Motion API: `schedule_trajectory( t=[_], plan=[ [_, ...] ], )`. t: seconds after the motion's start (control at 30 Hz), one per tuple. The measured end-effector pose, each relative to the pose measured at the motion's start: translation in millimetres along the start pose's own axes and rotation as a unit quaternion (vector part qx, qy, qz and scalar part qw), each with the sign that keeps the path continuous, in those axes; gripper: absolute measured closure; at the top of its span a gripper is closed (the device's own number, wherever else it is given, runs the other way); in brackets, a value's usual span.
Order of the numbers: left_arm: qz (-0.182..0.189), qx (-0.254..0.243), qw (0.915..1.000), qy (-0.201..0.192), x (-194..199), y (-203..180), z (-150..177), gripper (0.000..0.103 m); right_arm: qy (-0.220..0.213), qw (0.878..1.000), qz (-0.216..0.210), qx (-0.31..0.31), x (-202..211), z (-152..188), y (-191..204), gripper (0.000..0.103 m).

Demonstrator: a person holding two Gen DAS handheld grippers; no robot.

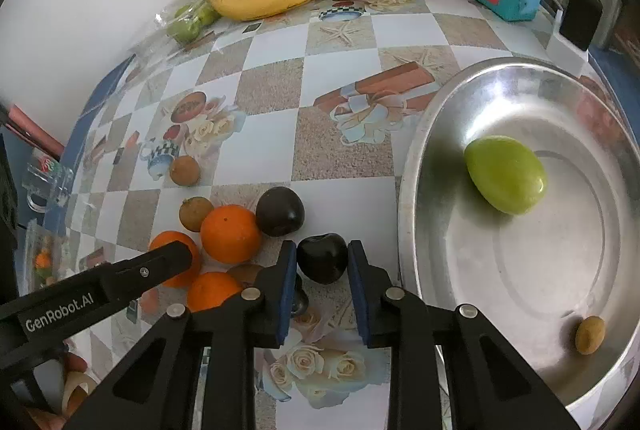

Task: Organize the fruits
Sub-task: 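Grasp an orange with the left tool while the right tool grasps a dark heart-shaped fruit, then carry the orange and dark fruit over the steel tray and release both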

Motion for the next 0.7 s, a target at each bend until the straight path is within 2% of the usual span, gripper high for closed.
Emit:
schedule_trajectory(
  t=[0.4,0.7],
  plan=[
    [0.021,-0.007,0.9987,-0.046,37,-15,-13,0.062,-0.036,0.999,-0.008,-0.012,32,-12,0,0.077],
    [0.043,-0.037,0.9966,-0.060,55,-43,-9,0.062,-0.038,0.998,0.022,-0.041,55,-15,-24,0.077]
  ],
)
Point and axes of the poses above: each gripper's, at about its wrist camera, not at the fingertips, and x roughly against the way its jaws point, y to its left, z to its underside, the point moved 2 cm from there along -x, roughly the way its jaws point, and after that the axes turned 4 degrees about -y, right-handed, at the moved point
